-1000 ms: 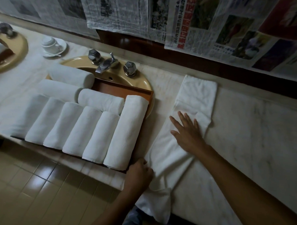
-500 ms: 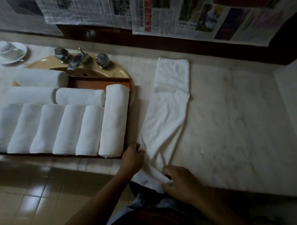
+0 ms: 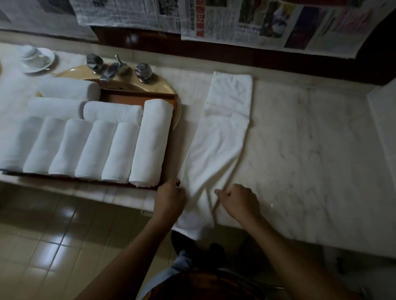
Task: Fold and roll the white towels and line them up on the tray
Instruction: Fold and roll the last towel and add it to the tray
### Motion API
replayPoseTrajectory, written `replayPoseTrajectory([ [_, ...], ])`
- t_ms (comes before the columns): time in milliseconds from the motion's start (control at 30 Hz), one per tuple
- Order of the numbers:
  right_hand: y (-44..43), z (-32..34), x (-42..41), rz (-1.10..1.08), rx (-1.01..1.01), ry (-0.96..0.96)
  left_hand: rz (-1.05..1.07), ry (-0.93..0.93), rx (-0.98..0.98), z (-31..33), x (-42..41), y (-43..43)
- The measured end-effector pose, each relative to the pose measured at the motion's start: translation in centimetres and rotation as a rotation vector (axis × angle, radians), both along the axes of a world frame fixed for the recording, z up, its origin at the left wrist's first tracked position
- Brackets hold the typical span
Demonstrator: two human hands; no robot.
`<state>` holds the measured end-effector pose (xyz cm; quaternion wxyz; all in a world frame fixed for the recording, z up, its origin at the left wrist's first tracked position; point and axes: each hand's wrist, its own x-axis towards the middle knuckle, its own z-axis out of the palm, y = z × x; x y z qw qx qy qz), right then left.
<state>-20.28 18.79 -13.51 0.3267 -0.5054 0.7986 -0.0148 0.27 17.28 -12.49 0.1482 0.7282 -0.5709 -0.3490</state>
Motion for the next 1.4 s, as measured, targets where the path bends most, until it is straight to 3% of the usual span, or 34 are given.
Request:
replayPoseTrajectory([
  [267, -0.3, 0.9, -2.6, -0.055, 0.002, -0.159, -0.009, 0.008, 0.136, 0.3, -2.0, 0.9],
  [467, 3.3, 0.4, -6.3, -0.067, -0.016, -0.085, 0.061, 0.074, 0.143, -0.5, -2.6, 2.1],
  [867, 7.0, 0.6, -1.6, 0.192, -0.145, -0.085, 0.085, 0.021, 0.087, -0.6, -2.0, 3.2],
  [1033, 8.1, 1.6, -1.2, 0.076, -0.292, -0.074, 0.022, -0.01, 0.082, -0.6, -1.9, 2.9],
  [1233, 10.2, 1.0, -0.2, -0.097, -0.123, -0.117, -0.051, 0.015, 0.095, -0.8, -1.3, 2.6],
  [1400, 9.5, 1.0, -0.2, -0.241, -0.163, -0.097, -0.107, 0.064, 0.131, -0.8, -0.6, 2.3],
])
